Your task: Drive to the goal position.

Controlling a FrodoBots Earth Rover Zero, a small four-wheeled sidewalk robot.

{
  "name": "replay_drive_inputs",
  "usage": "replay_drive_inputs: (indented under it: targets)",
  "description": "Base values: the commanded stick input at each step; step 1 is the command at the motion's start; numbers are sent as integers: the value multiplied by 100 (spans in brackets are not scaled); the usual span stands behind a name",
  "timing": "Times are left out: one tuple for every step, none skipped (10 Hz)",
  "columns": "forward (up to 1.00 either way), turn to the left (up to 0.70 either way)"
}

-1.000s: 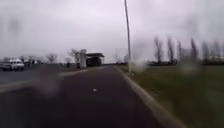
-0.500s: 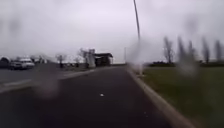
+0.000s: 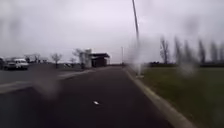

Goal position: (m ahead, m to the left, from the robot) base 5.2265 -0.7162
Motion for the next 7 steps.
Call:
replay_drive_inputs:
  targets:
    - [85, 0]
    - [85, 0]
    - [85, 0]
    - [85, 0]
    - [85, 0]
    - [85, 0]
    - [85, 0]
